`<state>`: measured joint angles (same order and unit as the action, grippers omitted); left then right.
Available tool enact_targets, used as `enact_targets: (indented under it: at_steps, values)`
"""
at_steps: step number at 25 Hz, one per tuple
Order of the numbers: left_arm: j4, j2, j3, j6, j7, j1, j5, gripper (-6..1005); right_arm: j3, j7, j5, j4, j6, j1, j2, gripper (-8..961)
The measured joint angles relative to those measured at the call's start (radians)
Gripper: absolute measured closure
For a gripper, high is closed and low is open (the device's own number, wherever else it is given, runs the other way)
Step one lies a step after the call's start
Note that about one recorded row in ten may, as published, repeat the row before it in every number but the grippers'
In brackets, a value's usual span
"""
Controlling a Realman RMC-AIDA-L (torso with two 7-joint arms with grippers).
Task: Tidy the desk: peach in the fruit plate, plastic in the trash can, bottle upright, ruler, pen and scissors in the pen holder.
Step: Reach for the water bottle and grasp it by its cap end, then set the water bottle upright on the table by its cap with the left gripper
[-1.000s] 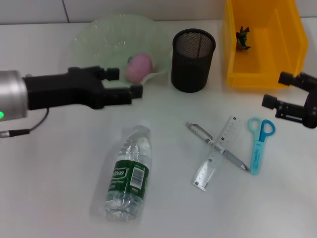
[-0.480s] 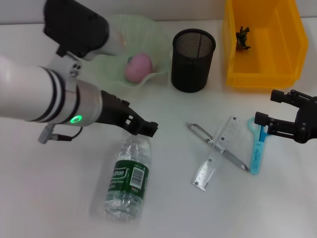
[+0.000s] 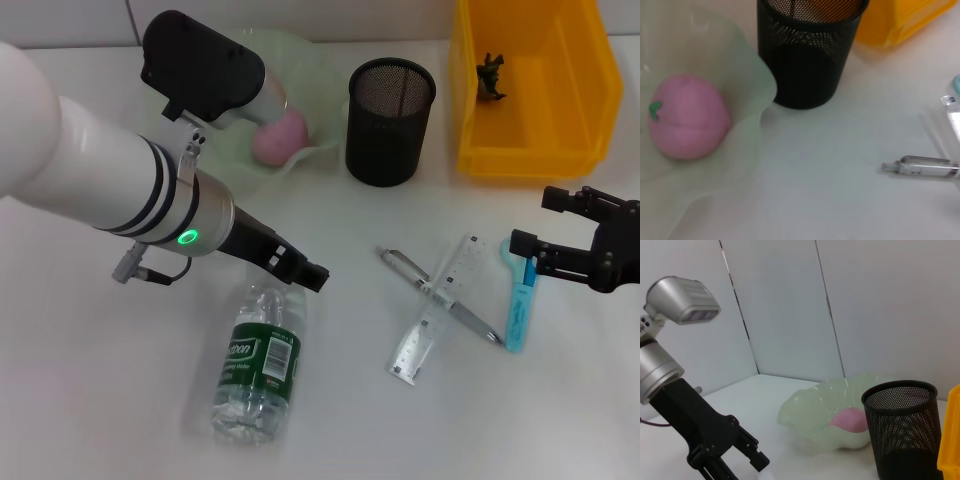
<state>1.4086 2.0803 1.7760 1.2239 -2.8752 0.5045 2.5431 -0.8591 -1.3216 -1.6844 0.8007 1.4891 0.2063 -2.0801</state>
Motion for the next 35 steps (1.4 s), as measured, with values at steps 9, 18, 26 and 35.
enact_targets:
  at_steps: [9, 18, 26, 35]
  values:
    - [-0.094, 0.0, -0.031, -0.035, -0.001, 0.029, -0.008, 145, 0.0, 0.001, 0.0, -0.011, -0.01, 0.009, 0.0, 111]
    - [-0.146, 0.0, -0.031, -0.056, -0.002, 0.049, -0.035, 187, 0.0, -0.007, 0.0, -0.011, -0.022, 0.015, 0.0, 111]
    - [-0.144, 0.0, -0.025, -0.048, 0.007, 0.05, -0.018, 240, 0.0, -0.01, 0.0, -0.012, -0.017, 0.012, 0.0, 111]
    - [-0.055, -0.003, 0.001, -0.005, 0.019, 0.031, 0.019, 429, 0.0, -0.022, 0.002, -0.009, -0.012, 0.007, 0.0, 111]
